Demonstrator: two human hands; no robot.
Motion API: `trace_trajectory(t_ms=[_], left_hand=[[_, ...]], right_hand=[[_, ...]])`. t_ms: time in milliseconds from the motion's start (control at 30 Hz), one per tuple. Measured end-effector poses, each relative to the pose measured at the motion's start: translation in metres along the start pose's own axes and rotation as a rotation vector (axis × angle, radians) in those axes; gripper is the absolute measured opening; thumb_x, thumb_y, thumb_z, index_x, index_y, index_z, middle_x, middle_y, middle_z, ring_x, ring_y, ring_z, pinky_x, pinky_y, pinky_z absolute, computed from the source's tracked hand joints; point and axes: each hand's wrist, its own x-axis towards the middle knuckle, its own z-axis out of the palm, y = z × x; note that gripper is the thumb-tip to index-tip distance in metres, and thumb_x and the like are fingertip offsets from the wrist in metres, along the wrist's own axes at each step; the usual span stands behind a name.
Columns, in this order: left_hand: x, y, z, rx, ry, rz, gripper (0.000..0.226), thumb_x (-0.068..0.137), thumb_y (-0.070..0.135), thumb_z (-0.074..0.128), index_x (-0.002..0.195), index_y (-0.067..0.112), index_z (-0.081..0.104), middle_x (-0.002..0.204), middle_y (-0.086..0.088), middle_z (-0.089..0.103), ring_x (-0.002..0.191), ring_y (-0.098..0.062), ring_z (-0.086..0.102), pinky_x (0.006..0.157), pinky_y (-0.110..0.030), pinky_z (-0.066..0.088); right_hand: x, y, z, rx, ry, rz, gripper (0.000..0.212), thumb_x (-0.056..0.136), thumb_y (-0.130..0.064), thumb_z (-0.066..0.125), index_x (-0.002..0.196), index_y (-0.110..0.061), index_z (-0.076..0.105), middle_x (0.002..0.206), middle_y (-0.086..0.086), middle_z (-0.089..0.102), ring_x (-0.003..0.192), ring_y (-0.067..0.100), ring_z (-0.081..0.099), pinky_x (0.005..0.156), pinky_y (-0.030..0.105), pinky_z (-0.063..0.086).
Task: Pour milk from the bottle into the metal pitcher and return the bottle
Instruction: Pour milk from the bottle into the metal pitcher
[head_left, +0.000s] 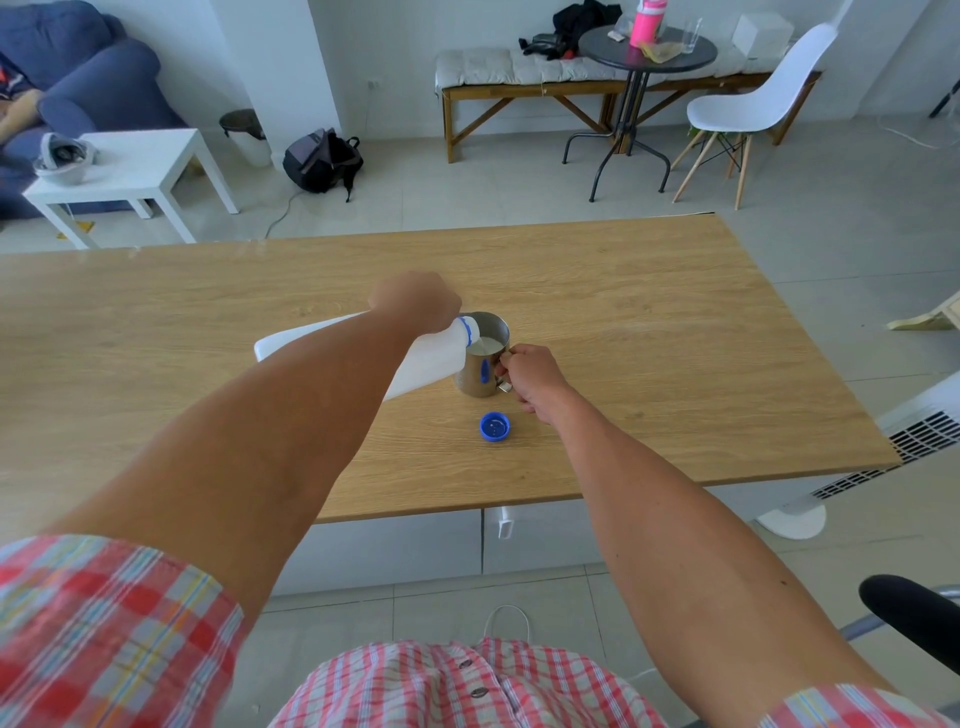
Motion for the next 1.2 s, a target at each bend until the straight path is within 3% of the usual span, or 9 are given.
trace_trajectory(t_ms=[200,400,1200], left_hand=[[-0.0002,0.0006,-0.0006,0.009,-0.001,0.003,0.028,0.098,0.032,0.040,0.100,0.013,0.060,0.084,-0.005,0.057,0.087,-0.029,0.060,0.072,-0.037,0.042],[-0.0009,0.0018,-0.0012,0.013,0.000,0.001,0.027,0.098,0.032,0.040,0.098,0.013,0.059,0.084,-0.006,0.058,0.084,-0.028,0.060,0.072,-0.036,0.044],[-0.0028,0.0043,-0.0022,0.027,-0.005,-0.010,0.025,0.096,0.029,0.040,0.099,0.013,0.059,0.085,-0.007,0.058,0.086,-0.029,0.061,0.074,-0.036,0.044]], right_hand=[[0.0006,0.0005,-0.0004,-0.005,-0.004,0.010,0.029,0.102,-0.010,0.041,0.085,-0.013,0.064,0.078,0.005,0.057,0.051,0.012,0.036,0.037,0.020,0.024],[0.0030,0.0021,-0.0006,0.005,-0.003,-0.001,0.028,0.102,-0.009,0.042,0.088,-0.010,0.065,0.077,0.006,0.057,0.051,0.012,0.036,0.031,0.016,0.023],[0.0049,0.0031,-0.0011,0.011,-0.011,-0.002,0.025,0.102,-0.010,0.043,0.089,-0.009,0.064,0.080,0.008,0.057,0.050,0.012,0.036,0.033,0.017,0.024]])
